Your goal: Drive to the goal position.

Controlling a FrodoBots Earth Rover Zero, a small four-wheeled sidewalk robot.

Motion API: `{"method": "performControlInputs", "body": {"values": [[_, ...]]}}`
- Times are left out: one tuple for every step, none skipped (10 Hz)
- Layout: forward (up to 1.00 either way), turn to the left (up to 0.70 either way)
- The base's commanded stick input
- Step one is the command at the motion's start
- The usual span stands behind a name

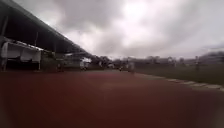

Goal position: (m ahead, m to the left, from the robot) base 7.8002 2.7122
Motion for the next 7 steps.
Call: {"method": "performControlInputs", "body": {"values": [[0.5,0.02],[0.5,0.02],[0.5,0.02],[0.5,0.02],[0.5,0.02],[0.5,0.02],[0.5,0.02]]}}
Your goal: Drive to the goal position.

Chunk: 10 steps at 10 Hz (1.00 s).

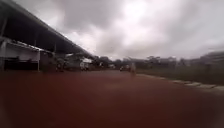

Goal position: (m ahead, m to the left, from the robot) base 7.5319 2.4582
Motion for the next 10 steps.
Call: {"method": "performControlInputs", "body": {"values": [[0.5,0.02],[0.5,0.02],[0.5,0.02],[0.5,0.02],[0.5,0.02],[0.5,0.02],[0.5,0.02],[0.5,0.02],[0.5,0.02],[0.5,0.02]]}}
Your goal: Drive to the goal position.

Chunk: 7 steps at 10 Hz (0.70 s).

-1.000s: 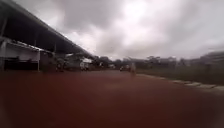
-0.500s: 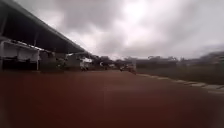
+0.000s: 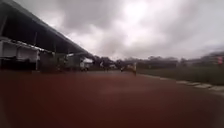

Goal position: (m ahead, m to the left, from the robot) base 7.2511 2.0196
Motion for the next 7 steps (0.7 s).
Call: {"method": "performControlInputs", "body": {"values": [[0.5,0.02],[0.5,0.02],[0.5,0.02],[0.5,0.02],[0.5,0.02],[0.5,0.02],[0.5,0.02]]}}
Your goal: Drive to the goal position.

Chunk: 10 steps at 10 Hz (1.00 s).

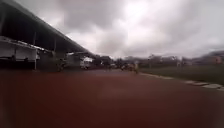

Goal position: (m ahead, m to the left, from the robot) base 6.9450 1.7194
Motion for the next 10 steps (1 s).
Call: {"method": "performControlInputs", "body": {"values": [[0.5,0.02],[0.5,0.02],[0.5,0.02],[0.5,0.02],[0.5,0.02],[0.5,0.02],[0.5,0.02],[0.5,0.02],[0.5,0.02],[0.5,0.02]]}}
